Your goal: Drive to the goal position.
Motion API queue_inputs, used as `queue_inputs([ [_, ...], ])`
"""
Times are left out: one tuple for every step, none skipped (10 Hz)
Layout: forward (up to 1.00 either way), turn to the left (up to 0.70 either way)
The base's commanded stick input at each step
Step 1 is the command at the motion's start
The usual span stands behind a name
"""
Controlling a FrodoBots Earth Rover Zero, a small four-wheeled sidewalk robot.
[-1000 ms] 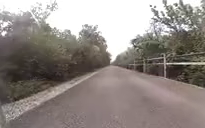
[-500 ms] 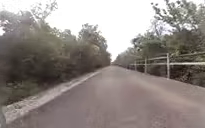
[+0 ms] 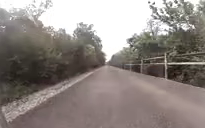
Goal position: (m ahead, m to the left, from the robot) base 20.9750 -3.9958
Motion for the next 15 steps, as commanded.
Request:
queue_inputs([
  [0.70, 0.00],
  [0.70, 0.00],
  [0.70, 0.00],
  [0.70, 0.00],
  [0.70, 0.00],
  [0.70, 0.00],
  [0.70, 0.00],
  [0.70, 0.00],
  [0.70, 0.00],
  [0.70, 0.00],
  [0.70, 0.00],
  [0.70, 0.00],
  [0.70, 0.00],
  [0.70, 0.00],
  [0.70, 0.00],
])
